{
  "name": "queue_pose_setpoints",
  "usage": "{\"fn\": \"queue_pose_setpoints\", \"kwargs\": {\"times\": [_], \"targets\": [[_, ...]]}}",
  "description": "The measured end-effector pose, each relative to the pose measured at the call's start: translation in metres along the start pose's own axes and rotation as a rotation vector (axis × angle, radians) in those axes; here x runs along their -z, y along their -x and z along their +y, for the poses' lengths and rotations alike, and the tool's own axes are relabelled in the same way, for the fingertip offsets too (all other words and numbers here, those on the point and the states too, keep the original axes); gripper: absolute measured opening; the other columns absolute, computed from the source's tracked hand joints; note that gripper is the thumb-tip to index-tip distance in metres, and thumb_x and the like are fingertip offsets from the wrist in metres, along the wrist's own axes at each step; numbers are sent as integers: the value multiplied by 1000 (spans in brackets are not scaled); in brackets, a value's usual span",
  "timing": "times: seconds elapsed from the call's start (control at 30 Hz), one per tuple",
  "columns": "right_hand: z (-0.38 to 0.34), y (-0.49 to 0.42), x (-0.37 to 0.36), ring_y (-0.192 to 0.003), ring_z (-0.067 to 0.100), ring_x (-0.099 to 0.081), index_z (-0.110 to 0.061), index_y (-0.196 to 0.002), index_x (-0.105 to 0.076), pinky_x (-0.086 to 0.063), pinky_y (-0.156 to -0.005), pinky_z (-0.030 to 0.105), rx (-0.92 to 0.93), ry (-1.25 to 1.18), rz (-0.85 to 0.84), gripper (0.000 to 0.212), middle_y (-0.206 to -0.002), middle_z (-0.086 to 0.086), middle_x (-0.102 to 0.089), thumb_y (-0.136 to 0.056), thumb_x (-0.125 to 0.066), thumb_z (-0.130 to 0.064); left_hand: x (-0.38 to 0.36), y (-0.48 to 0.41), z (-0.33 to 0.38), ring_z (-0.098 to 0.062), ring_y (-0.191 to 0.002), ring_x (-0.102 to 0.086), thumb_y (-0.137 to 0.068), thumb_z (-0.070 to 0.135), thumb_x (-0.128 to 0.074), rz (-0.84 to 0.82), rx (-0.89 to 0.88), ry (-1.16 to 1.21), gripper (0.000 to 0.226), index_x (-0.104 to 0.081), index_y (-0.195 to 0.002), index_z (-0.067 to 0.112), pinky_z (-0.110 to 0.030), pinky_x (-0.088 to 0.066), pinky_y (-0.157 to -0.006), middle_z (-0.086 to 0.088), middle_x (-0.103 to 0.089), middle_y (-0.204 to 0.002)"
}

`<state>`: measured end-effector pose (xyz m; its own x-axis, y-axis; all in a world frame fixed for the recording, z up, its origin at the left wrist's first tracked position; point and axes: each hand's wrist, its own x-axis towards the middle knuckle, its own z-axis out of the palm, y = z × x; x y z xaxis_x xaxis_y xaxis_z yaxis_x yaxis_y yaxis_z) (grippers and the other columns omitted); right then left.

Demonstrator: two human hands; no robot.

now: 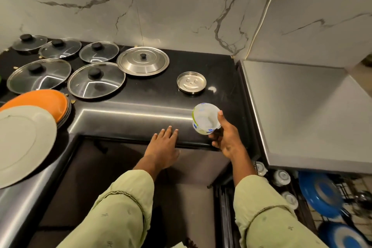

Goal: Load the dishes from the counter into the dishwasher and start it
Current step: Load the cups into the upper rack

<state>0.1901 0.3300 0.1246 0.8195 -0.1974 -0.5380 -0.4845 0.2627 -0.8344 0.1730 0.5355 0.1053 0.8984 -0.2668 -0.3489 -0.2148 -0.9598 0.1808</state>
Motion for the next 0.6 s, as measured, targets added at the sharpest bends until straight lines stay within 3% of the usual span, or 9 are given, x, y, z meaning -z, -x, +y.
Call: {"fn": "queue_pose_setpoints", "kwargs": {"times": [0.07,0.2,0.33,0.5,0.6], "targets": [[10,15,12,-56,13,-59,-13,-111,-65,-42,-46,23,14,15,10,61,-73,3,-68,-88,-49,-67,-14,21,12,-27,-153,-5,-101,40,-45,12,1,-3,74,-4,-159,20,-42,-8,-123,-7,1,-167],[35,50,38,-74,23,-65,-18,-121,-61,-50,-49,28,-27,-56,-2,49,-108,12,-66,-96,-43,-56,-39,64,31,-27,-153,-5,-101,41,-45,10,-4,9,75,-3,-160,22,-41,-8,-122,-6,2,-167],[53,86,55,-85,30,-61,-23,-97,-61,-48,-57,32,-52,-100,24,25,-102,9,-63,-95,-43,-40,-58,104,41,-28,-153,-7,-100,41,-46,17,19,-11,75,-5,-159,22,-43,-10,-122,-7,1,-167],[86,127,76,-92,32,-62,-17,-104,-64,-50,-68,38,-61,-123,-1,33,-106,12,-66,-92,-43,-39,-80,155,50,-28,-153,-4,-101,41,-47,24,22,-6,76,-3,-160,23,-42,-8,-122,-7,3,-166],[108,154,93,-96,31,-63,-18,-114,-62,-57,-62,38,-42,-142,3,31,-110,9,-65,-96,-49,-40,-98,186,62,-28,-153,-2,-101,40,-46,33,-6,4,76,-2,-159,23,-42,-7,-122,-7,3,-166]]}}
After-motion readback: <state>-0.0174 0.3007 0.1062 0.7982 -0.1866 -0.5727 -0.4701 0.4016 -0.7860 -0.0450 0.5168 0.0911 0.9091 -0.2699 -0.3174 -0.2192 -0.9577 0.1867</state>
